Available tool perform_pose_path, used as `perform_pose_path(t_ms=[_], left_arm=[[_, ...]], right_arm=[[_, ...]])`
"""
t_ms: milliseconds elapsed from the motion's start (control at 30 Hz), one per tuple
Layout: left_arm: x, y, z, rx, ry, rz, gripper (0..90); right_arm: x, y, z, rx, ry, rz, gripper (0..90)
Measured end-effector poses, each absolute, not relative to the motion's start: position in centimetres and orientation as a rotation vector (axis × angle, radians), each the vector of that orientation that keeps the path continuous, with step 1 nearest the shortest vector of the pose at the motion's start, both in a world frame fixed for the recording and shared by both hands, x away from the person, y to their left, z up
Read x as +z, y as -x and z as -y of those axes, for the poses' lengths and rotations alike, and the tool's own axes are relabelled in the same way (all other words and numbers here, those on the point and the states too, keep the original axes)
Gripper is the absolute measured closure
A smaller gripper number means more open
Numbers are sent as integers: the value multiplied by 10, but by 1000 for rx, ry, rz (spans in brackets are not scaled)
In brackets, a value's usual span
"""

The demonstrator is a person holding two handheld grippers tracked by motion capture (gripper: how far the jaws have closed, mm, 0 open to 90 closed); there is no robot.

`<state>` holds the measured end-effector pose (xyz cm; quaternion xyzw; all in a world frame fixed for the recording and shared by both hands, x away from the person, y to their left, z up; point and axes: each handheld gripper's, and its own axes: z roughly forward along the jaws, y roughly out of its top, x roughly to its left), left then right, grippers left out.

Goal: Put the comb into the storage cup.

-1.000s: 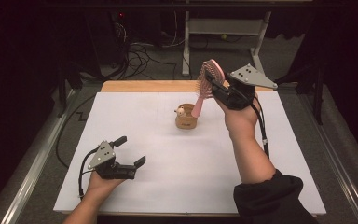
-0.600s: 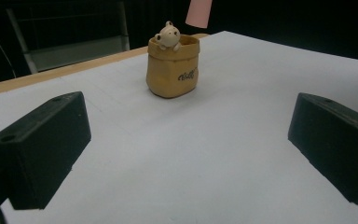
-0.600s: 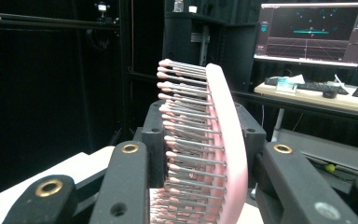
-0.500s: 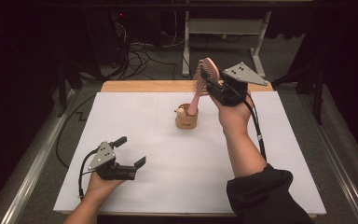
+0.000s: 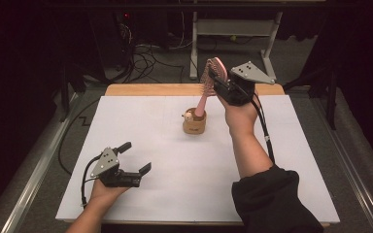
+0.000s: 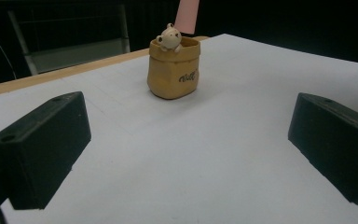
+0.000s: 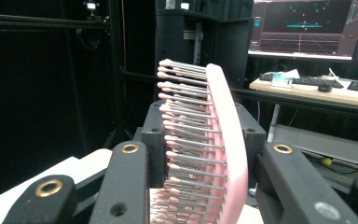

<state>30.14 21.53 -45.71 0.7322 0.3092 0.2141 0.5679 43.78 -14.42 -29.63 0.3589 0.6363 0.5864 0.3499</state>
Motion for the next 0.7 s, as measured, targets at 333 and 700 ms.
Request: perform_pose_path(t_ms=[333, 700], left_arm=[[-457, -301, -216, 506, -1721, -723, 0], [-457, -300, -216, 504, -1723, -721, 0]], right_arm=[[-300, -444, 139, 1511, -918, -1662, 662], [-313, -454, 129, 1483, -937, -1691, 661]])
